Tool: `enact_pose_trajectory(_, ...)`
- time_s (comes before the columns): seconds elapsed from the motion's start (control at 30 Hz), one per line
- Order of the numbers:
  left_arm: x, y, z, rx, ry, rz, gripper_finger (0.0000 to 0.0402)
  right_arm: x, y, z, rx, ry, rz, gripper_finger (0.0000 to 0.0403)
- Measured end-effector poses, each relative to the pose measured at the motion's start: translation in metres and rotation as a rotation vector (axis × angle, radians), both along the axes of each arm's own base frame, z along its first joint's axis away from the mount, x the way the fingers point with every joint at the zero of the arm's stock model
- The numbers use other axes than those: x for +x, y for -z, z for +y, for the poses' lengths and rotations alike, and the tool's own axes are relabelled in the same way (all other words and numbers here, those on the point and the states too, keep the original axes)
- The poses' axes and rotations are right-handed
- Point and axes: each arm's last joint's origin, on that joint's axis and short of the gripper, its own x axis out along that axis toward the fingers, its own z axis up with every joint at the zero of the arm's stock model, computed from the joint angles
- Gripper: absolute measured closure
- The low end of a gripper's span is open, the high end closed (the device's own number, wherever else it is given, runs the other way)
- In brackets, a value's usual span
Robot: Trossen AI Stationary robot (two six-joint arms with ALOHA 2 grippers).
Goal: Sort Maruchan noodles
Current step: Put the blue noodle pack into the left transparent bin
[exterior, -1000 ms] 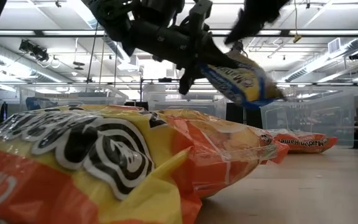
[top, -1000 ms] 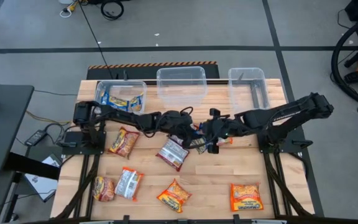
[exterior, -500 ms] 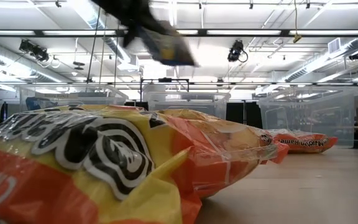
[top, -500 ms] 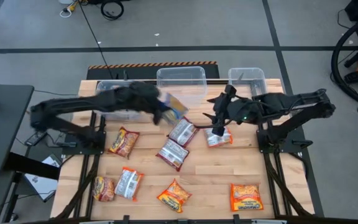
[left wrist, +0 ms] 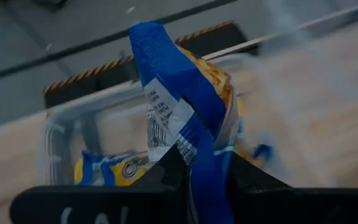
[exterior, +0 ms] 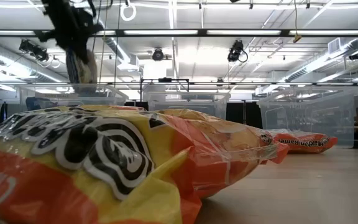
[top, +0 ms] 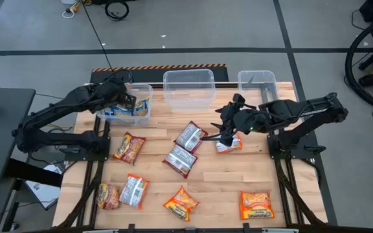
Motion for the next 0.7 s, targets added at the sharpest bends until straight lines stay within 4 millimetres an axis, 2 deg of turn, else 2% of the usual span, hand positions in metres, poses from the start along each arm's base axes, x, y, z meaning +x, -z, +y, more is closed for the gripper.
enact_pose_trajectory(0.17, 0.003, 0.039, 0.017, -0.086, -0.074, 0.020, 0.0349, 0.003, 0.011, 0.001, 0.037, 0.013, -0.001, 0.0158)
enact_pose_trajectory(0.27, 0.004, 0.055, 0.025, -0.105, -0.086, 0.010, 0.0349, 0.003, 0.015, 0.004, 0.066, 0.023, -0.003, 0.0158)
enact_pose_trajectory(0.53, 0.003, 0.089, 0.034, -0.273, -0.091, 0.020, 0.0334, 0.003, 0.024, 0.006, 0.118, 0.038, 0.004, 0.0158)
enact_pose_trajectory(0.7, 0.005, 0.099, 0.041, -0.314, -0.135, 0.030, 0.0331, 0.003, 0.026, 0.006, 0.129, 0.047, 0.005, 0.0158)
